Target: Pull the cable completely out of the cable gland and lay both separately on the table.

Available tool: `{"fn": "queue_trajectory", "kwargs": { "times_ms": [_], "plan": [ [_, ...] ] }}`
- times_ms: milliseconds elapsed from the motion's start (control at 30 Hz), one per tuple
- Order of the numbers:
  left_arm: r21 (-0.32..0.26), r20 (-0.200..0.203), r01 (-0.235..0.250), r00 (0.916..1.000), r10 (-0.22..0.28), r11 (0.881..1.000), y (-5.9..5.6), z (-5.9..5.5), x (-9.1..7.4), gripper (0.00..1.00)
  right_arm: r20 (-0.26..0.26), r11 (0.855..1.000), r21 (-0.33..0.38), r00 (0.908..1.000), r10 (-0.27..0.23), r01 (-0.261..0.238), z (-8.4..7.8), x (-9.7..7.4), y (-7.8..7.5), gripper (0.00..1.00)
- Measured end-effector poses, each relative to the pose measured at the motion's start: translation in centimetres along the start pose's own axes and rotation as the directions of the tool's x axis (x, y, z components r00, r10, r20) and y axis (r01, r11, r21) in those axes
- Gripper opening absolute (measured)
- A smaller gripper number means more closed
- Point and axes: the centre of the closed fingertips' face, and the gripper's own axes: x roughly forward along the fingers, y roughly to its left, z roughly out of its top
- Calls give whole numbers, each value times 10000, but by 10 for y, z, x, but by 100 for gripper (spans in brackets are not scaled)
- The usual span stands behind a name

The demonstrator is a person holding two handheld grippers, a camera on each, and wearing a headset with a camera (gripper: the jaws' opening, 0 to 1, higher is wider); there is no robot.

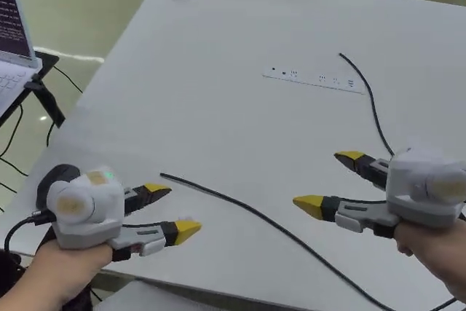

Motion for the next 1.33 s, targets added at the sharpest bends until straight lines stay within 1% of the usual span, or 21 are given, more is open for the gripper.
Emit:
{"fn": "queue_trajectory", "kwargs": {
  "times_ms": [33,100,133,200,267,300,367,433,500,533,567,600,633,700,733,767,833,900,1033,1200,1333],
  "plan": [
    [-17,-87,-33,10000,33,10000,0,-2,-1,59,120,9998,168,9999,-51,49,-3,-5,-1,76],
    [-5,-79,-244,9997,244,9997,2,-1,-4,63,22,9989,430,9999,-163,162,-17,-15,-4,79],
    [-13,-74,-270,9996,270,9996,1,0,-6,64,9,9985,492,9997,-238,237,-20,-19,-4,80],
    [-69,-49,-381,9993,381,9992,0,2,-9,67,206,9930,1100,9987,-463,438,-29,-28,-6,81],
    [-129,-230,-430,9988,427,9990,1,-2,-10,68,179,9898,1321,9983,-552,523,-39,-37,-5,82],
    [-103,-270,-466,9986,463,9989,1,-4,-10,70,52,9888,1357,9980,-627,614,-48,-40,-6,83],
    [-156,-450,-440,9980,433,9989,0,-7,-11,75,-124,9867,1498,9980,-619,631,-60,-44,-4,87],
    [-135,-524,-408,9978,400,9991,-2,-9,-12,78,-349,9849,1572,9971,-680,727,-73,-49,-3,88],
    [-239,-597,-350,9977,335,9991,-4,-12,-13,83,-684,9781,1911,9952,-699,819,-87,-54,-1,91],
    [-321,-616,-330,9976,310,9989,-5,-14,-14,84,-704,9738,2071,9943,-805,935,-93,-57,-5,92],
    [-388,-639,-319,9975,294,9987,-4,-15,-14,85,-728,9696,2269,9944,-771,918,-96,-58,-5,92],
    [-540,-765,-284,9968,242,9981,-5,-18,-14,86,-843,9659,2392,9932,-808,989,-100,-59,-5,94],
    [-567,-815,-284,9964,238,9980,-5,-19,-14,87,-885,9654,2395,9925,-843,1034,-102,-59,-6,96],
    [-608,-908,-288,9956,232,9977,-5,-22,-14,90,-903,9660,2333,9916,-928,1116,-106,-59,-7,95],
    [-695,-1071,-240,9941,164,9973,-5,-25,-14,92,-1122,9625,2475,9900,-851,1108,-111,-58,-4,97],
    [-734,-1112,-237,9937,155,9970,-4,-26,-14,94,-1223,9643,2415,9892,-803,1082,-113,-57,-2,99],
    [-825,-1112,-222,9937,129,9963,-3,-26,-14,97,-1522,9792,1874,9871,-498,783,-118,-54,6,99],
    [-882,-1053,-245,9943,151,9958,-2,-24,-14,97,-1453,9852,1608,9887,-355,590,-117,-52,11,99],
    [-1064,-984,-316,9949,211,9938,-1,-23,-13,99,-1586,9829,1810,9873,-52,342,-116,-48,16,99],
    [-1041,-1076,-301,9940,188,9941,-2,-25,-13,99,-1660,9839,1766,9861,31,266,-116,-48,15,99],
    [-1066,-1053,-320,9942,207,9938,-1,-25,-14,99,-1785,9820,1870,9839,91,248,-119,-49,16,99]
  ]
}}
